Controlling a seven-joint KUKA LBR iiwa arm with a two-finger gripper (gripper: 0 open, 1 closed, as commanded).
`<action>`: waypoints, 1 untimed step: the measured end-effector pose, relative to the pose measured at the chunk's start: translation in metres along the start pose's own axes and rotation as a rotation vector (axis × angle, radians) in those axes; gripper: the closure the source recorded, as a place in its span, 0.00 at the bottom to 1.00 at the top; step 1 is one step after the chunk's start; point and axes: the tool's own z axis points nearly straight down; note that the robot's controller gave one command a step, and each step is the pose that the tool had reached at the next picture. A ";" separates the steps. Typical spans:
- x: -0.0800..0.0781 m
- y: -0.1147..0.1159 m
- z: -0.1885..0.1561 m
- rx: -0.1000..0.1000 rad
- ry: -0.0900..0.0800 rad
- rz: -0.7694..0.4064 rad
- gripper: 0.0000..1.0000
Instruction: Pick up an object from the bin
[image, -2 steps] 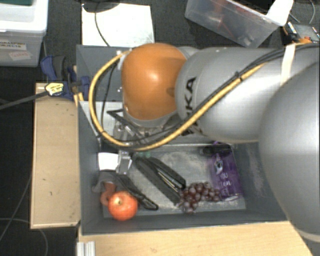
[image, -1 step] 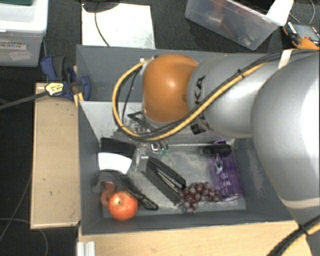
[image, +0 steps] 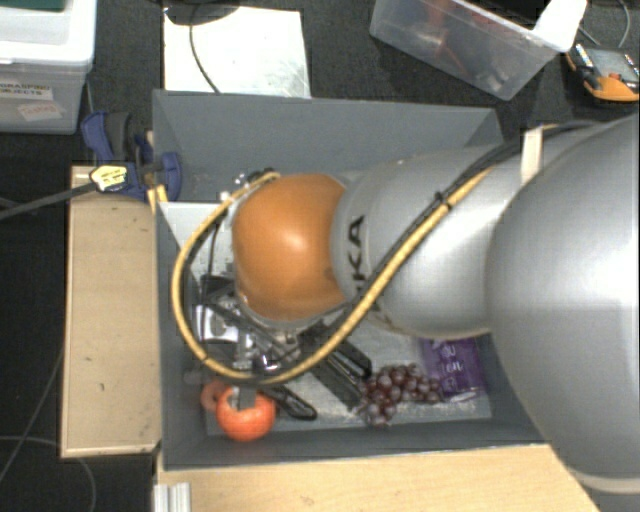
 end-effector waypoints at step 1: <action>-0.081 -0.072 0.058 0.007 -0.004 0.252 0.00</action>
Offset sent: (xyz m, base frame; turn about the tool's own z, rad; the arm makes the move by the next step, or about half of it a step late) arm -0.0100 -0.0280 -0.0767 -0.2792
